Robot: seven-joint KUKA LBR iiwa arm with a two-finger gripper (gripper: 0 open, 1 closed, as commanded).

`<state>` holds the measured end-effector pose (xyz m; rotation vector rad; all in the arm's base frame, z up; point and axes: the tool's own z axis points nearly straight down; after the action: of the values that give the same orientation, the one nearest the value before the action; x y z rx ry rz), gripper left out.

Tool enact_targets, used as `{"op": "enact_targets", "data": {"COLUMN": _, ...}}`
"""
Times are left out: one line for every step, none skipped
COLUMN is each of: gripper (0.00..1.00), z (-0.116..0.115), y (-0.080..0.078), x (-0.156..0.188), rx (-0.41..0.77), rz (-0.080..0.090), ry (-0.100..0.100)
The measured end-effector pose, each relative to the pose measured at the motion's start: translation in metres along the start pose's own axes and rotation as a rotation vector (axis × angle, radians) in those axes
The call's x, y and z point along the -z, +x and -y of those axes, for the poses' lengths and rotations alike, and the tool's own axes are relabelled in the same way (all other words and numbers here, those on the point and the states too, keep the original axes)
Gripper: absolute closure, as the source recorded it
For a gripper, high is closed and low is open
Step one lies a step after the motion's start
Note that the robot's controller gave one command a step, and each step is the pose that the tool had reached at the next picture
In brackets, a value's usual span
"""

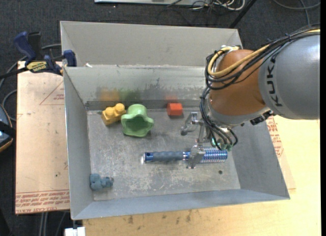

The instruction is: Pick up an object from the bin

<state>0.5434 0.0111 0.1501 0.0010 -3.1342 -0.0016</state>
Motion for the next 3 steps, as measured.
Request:
{"op": "enact_targets", "data": {"gripper": 0.00, "z": 0.0551, "y": -0.0360, "x": -0.0760, "rx": 0.260, "rz": 0.009, "ry": -0.003}}
{"op": "enact_targets", "data": {"gripper": 0.00, "z": 0.0541, "y": -0.0371, "x": -0.0738, "rx": 0.259, "rz": 0.008, "ry": 0.000}}
{"op": "enact_targets", "data": {"gripper": 0.00, "z": 0.0537, "y": -0.0381, "x": -0.0725, "rx": 0.258, "rz": 0.009, "ry": 0.001}}
